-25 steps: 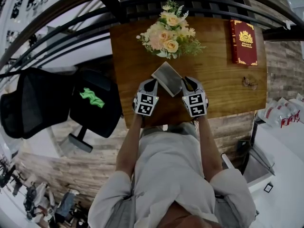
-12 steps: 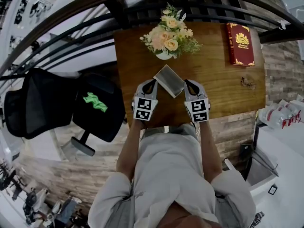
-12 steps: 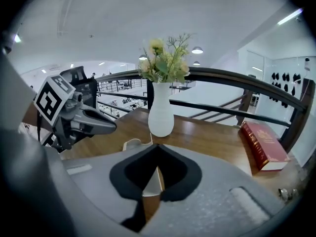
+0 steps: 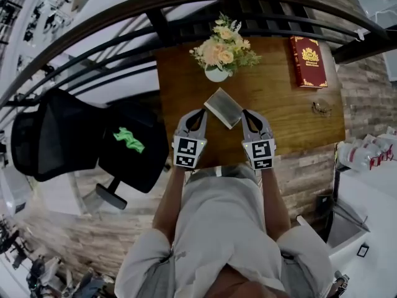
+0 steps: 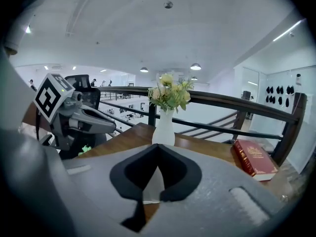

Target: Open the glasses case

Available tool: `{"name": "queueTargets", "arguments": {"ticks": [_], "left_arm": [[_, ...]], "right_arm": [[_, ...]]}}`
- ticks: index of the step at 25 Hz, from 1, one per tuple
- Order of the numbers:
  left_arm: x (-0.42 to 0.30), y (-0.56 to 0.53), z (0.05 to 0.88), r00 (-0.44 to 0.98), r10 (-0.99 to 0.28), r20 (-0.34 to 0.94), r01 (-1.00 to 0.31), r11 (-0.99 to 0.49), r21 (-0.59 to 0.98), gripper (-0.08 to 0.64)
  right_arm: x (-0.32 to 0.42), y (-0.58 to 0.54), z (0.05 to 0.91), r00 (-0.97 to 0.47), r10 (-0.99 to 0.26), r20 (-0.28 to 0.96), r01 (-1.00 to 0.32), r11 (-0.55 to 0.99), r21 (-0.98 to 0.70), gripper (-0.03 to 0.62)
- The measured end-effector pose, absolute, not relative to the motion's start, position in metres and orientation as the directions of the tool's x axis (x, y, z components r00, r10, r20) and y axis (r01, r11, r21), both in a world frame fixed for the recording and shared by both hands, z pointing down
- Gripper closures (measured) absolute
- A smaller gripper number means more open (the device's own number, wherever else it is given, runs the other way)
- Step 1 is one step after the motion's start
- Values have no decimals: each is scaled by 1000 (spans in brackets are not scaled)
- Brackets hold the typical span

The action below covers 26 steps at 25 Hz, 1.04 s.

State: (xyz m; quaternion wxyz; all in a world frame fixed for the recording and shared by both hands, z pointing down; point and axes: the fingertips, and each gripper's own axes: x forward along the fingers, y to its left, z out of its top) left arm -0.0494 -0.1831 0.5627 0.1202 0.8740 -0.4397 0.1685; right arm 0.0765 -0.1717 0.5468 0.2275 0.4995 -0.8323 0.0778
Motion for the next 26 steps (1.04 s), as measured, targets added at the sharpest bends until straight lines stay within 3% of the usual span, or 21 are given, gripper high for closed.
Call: {"name": "queueTargets", "arguments": {"ticks": [26], "left_arm": [[-64, -147, 525, 591, -749, 300, -795, -604, 57, 540]], "right_arm": [[48, -137, 507, -379, -847, 372, -877, 457, 147, 591]]}}
